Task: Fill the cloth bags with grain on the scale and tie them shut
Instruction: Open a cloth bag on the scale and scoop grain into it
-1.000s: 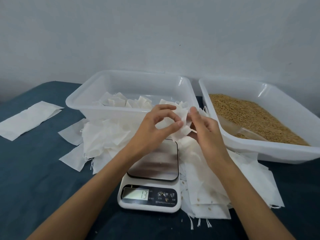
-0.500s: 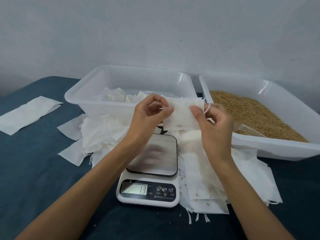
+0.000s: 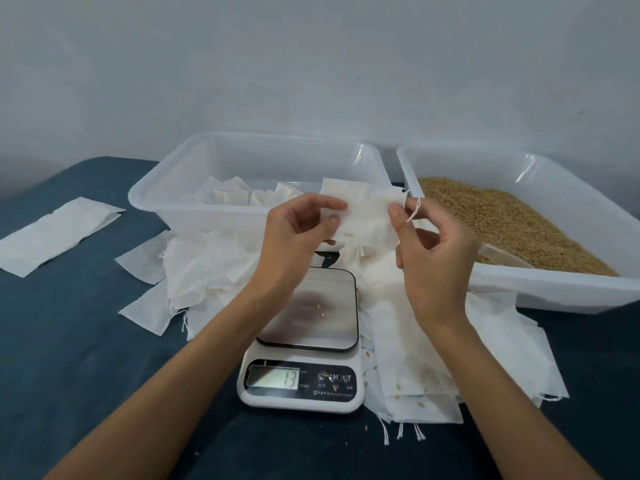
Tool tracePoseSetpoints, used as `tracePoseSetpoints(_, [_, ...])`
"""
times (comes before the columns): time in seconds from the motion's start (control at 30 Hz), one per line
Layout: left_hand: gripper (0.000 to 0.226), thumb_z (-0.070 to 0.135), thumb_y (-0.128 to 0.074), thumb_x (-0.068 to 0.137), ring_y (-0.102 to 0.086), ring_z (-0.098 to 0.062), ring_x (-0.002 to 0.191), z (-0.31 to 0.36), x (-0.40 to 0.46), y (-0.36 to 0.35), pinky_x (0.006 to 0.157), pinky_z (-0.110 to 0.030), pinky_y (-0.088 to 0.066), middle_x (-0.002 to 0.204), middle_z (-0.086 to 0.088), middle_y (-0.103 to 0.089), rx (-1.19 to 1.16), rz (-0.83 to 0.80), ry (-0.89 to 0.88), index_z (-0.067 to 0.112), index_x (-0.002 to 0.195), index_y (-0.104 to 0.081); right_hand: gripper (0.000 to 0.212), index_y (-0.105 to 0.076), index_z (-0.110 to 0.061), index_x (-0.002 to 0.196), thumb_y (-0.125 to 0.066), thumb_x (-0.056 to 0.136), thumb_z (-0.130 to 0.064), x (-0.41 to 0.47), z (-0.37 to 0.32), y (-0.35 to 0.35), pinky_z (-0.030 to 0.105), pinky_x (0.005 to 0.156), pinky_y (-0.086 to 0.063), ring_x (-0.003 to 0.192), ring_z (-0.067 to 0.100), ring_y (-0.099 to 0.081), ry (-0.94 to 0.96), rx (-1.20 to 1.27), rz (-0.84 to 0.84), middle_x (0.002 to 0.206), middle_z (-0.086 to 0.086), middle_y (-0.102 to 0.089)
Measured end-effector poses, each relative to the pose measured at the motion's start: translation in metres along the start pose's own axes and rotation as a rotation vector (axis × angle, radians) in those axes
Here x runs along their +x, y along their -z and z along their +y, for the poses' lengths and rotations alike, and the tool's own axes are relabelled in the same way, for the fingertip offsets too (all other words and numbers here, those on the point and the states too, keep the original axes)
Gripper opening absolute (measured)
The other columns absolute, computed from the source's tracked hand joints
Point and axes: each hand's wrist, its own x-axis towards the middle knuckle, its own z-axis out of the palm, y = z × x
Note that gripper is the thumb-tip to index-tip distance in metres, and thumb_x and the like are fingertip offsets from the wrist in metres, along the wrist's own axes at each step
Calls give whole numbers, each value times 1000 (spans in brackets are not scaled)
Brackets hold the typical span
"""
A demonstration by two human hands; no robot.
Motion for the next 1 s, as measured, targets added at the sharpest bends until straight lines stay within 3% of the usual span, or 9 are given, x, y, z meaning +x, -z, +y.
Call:
tracePoseSetpoints(0.07, [20, -11, -63, 95, -60, -6, 73, -2, 0, 0, 69, -19, -53, 83, 2, -68, -6, 0, 0, 2, 104, -74, 18, -69, -17, 93, -64, 99, -33, 0, 0, 1, 27, 42, -42, 41, 19, -54, -32, 34, -54, 80, -12, -66])
tracePoseSetpoints(0.2, [15, -6, -67, 95, -62, -4, 71, -3, 3, 2, 68, -18, -52, 77, 15, -70, -17, 12, 11, 2, 105, -74, 17, -71, -13, 91, -68, 97, -28, 1, 3, 0, 27, 42, -42, 37, 20, -54, -92, 78, -207, 87, -1, -73])
tracePoseSetpoints(0.37, [9, -2, -70, 95, -61, -7, 72, -6, 5, 5, 66, -20, -51, 84, 2, -69, -45, 72, 39, 3, 99, -75, 25, -67, -11, 79, -67, 98, -28, 1, 5, -1, 24, 42, -38, 34, 22, -52, -146, 178, -194, 64, -6, -64])
tracePoseSetpoints(0.53, [10, 2, -70, 95, -64, -13, 81, -7, 7, 7, 68, -22, -53, 94, -6, -72, -103, 71, 118, 7, 100, -77, 16, -73, -17, 84, -71, 94, -30, 0, -1, -2, 30, 43, -43, 40, 24, -58, -152, 200, -308, 70, 7, -66])
tracePoseSetpoints(0.67, [10, 0, -71, 94, -64, -13, 78, -7, 7, 8, 66, -21, -53, 94, -7, -72, -104, 110, 119, 6, 101, -76, 24, -71, -28, 72, -69, 95, -34, -1, 0, 0, 28, 38, -39, 32, 23, -54, -153, 169, -260, 46, 5, -55])
tracePoseSetpoints(0.73, [13, -3, -69, 94, -64, -14, 77, -6, 7, 7, 65, -21, -53, 95, -7, -72, -106, 112, 122, 6, 101, -75, 30, -66, -29, 66, -69, 94, -40, -2, -2, 0, 27, 40, -40, 34, 22, -55, -136, 148, -277, 50, -2, -55])
tracePoseSetpoints(0.87, [20, -10, -65, 94, -63, -15, 80, -3, 6, 6, 65, -23, -52, 99, -6, -71, -137, 101, 142, 6, 100, -75, 40, -66, -6, 79, -67, 94, -43, -4, 0, -4, 29, 46, -46, 50, 22, -66, -89, 118, -334, 63, 5, -61])
tracePoseSetpoints(1.0, [23, -10, -62, 93, -64, -16, 83, -1, 7, 10, 68, -25, -51, 98, 3, -74, -131, 126, 134, 9, 98, -75, 44, -55, -10, 70, -60, 95, -46, -5, -1, -4, 47, 42, -44, 47, 20, -68, -72, 95, -273, 67, 14, -61])
